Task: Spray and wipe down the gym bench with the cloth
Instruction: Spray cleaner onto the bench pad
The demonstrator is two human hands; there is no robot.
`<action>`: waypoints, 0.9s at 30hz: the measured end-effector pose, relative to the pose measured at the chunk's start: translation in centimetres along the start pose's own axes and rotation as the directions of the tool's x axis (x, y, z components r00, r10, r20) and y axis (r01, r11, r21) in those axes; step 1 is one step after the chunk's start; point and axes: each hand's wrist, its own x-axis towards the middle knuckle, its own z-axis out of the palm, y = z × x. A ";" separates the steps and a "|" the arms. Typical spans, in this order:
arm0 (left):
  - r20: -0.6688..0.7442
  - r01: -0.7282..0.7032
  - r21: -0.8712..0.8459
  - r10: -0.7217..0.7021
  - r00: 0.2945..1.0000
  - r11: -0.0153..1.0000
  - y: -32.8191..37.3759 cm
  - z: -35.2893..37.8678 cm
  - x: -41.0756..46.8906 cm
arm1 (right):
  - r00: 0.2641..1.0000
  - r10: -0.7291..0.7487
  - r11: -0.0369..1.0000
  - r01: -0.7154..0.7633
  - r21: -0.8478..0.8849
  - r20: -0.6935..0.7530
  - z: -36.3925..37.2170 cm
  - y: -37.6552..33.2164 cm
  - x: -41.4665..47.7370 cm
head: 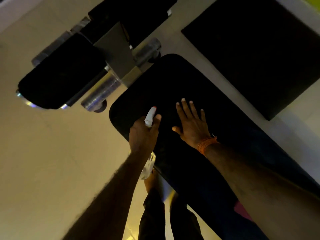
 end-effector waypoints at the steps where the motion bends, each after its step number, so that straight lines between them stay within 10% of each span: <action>1: 0.000 0.011 0.018 -0.011 1.000 1.000 -0.4 -0.2 -0.5 | 1.000 0.004 1.000 -0.004 0.002 0.008 0.0 0.0 -0.1; 10: -0.158 0.198 -0.078 -0.208 0.965 0.977 -3.6 -2.6 -4.8 | 0.998 -0.031 0.999 0.033 -0.037 0.046 1.1 -0.8 -2.3; 27: 0.101 -0.219 0.157 0.205 0.974 0.963 -3.7 -1.8 -8.5 | 0.988 0.150 0.987 -0.147 0.061 -0.041 4.9 -0.5 -10.4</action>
